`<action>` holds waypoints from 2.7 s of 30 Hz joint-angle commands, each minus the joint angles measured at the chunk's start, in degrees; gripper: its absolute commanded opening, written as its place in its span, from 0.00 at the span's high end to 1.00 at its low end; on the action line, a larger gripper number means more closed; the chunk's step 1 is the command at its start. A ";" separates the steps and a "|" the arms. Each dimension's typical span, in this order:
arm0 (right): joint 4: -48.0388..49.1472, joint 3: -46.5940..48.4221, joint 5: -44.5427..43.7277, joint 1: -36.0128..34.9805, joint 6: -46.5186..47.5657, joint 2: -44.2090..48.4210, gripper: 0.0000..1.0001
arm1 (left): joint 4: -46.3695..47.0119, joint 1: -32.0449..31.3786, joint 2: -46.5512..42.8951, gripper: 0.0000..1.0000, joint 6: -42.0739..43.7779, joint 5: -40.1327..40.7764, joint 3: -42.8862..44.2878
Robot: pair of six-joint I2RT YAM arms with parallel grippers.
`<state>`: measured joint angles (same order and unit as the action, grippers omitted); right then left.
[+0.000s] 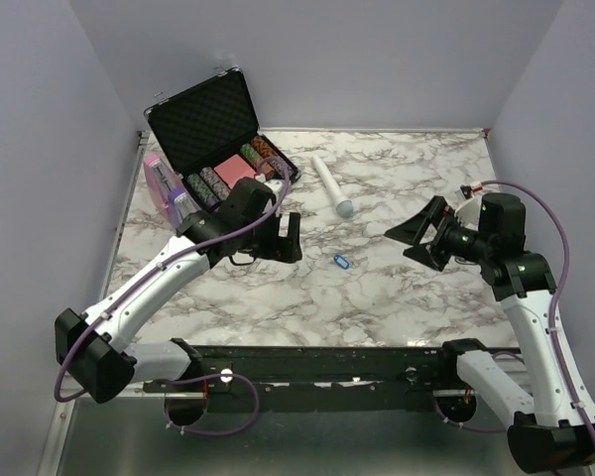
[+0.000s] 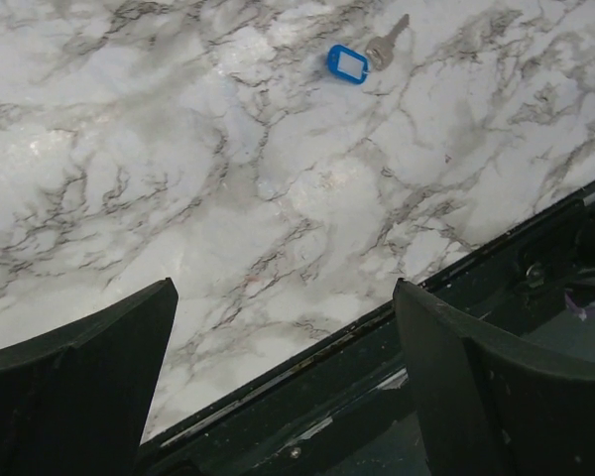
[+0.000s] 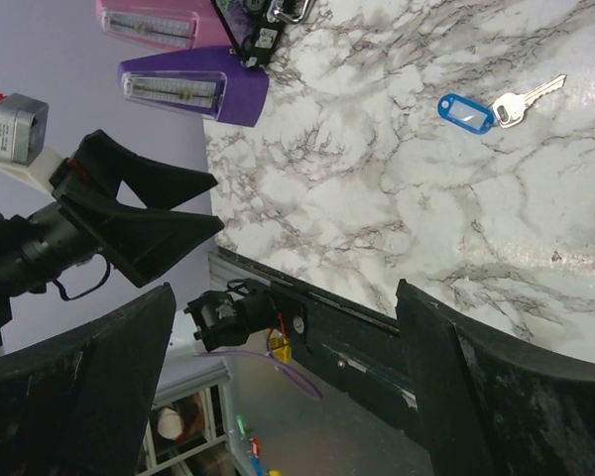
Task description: Remove the keys from the keyring
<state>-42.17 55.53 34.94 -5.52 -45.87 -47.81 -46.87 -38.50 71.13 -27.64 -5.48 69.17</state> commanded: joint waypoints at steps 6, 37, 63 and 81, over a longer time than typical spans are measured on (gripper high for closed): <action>-5.55 3.80 -1.80 0.25 3.32 0.44 0.00 | 14.43 1.23 6.38 0.01 4.52 -16.58 -2.11; -25.50 16.10 -9.01 0.25 13.35 -0.09 0.00 | 27.44 2.20 37.49 0.16 2.51 -25.72 7.47; -29.02 17.25 -9.80 0.16 16.25 -1.67 0.00 | 36.23 1.41 47.25 0.31 -6.29 -31.26 7.56; -29.99 17.95 -9.80 0.24 17.57 -2.20 0.00 | 37.90 0.18 49.71 0.47 -8.22 -31.70 8.09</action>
<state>-70.17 71.50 26.17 -5.52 -29.80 -50.00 -10.04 -37.43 118.87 -35.46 -36.53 76.40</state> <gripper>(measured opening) 0.998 0.539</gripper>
